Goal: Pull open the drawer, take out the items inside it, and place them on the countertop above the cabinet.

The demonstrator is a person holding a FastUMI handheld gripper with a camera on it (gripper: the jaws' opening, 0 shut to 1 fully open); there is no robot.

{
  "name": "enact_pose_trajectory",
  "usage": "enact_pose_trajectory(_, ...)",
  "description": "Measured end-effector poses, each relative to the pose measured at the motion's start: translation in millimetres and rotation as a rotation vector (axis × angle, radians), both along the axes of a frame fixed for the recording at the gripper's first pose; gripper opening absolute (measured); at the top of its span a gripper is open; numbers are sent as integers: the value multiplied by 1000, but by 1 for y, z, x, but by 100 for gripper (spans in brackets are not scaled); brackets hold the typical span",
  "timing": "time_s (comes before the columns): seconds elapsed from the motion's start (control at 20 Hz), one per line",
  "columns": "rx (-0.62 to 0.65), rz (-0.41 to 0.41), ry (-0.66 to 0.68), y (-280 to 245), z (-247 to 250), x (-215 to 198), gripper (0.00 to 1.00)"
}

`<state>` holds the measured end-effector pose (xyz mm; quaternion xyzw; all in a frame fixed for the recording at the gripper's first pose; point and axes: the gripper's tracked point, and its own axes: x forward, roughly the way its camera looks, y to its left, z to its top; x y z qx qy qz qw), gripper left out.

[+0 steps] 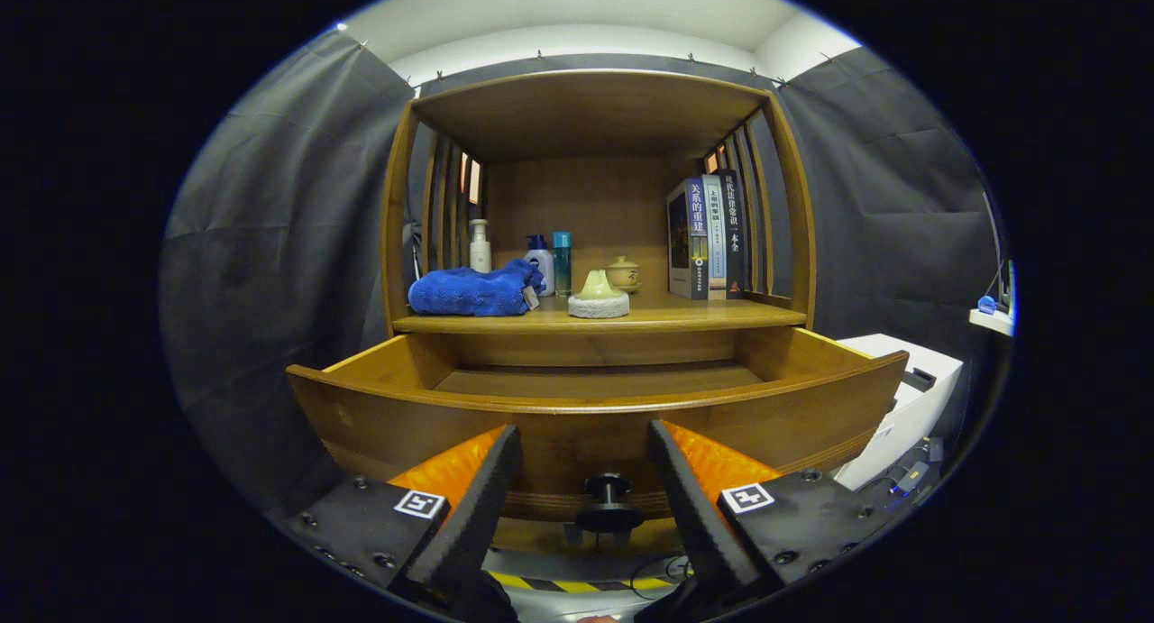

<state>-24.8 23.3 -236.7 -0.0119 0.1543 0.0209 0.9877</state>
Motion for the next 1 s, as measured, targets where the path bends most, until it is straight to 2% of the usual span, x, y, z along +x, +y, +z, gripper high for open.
enact_pose_trajectory(1.0, -11, -36, 32, 2, -17, 131, 96)
